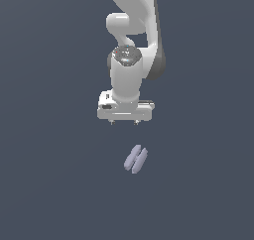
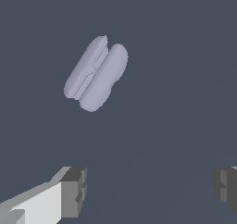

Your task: Pick up the object and move it to a goal position.

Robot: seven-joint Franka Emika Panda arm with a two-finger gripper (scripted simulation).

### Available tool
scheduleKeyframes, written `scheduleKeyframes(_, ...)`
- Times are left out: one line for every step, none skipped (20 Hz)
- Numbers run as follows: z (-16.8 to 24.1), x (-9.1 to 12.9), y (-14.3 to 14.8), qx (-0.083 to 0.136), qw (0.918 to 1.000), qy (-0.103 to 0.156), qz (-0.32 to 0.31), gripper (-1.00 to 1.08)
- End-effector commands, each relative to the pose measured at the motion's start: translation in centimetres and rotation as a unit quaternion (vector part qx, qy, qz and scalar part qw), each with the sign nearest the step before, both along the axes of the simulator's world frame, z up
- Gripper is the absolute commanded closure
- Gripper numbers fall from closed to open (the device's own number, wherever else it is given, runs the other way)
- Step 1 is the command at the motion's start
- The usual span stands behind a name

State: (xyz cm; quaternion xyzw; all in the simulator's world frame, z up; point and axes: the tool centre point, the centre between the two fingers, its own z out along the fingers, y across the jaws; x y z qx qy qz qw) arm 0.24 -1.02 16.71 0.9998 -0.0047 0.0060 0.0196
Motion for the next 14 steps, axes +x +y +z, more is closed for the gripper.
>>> scheduleKeyframes(0.0,0.0,0.0,0.000,1.0000,0.000,0.000,-0.92)
scheduleKeyframes(0.0,0.0,0.1,0.000,1.0000,0.000,0.000,-0.92)
scheduleKeyframes(0.0,0.0,0.2,0.000,1.0000,0.001,0.001,-0.92)
scheduleKeyframes(0.0,-0.1,0.5,0.000,1.0000,0.002,0.002,-0.92)
scheduleKeyframes(0.0,-0.2,0.9,0.001,1.0000,0.004,0.004,-0.92)
scheduleKeyframes(-0.1,-0.3,1.3,0.001,1.0000,0.006,0.006,-0.92)
scheduleKeyframes(-0.1,-0.4,1.9,0.001,0.9999,0.008,0.008,-0.92)
scheduleKeyframes(-0.1,-0.6,2.3,0.002,0.9999,0.010,0.010,-0.92)
scheduleKeyframes(-0.1,-0.7,2.7,0.002,0.9999,0.012,0.012,-0.92)
scheduleKeyframes(-0.1,-0.8,2.9,0.002,0.9998,0.013,0.014,-0.92)
scheduleKeyframes(-0.1,-0.8,3.0,0.002,0.9998,0.014,0.015,-0.92)
scheduleKeyframes(-0.1,-0.8,3.0,0.002,0.9998,0.014,0.015,-0.92)
scheduleKeyframes(-0.1,-0.8,3.0,0.002,0.9998,0.013,0.014,-0.92)
scheduleKeyframes(-0.1,-0.7,2.9,0.002,0.9998,0.013,0.013,-0.92)
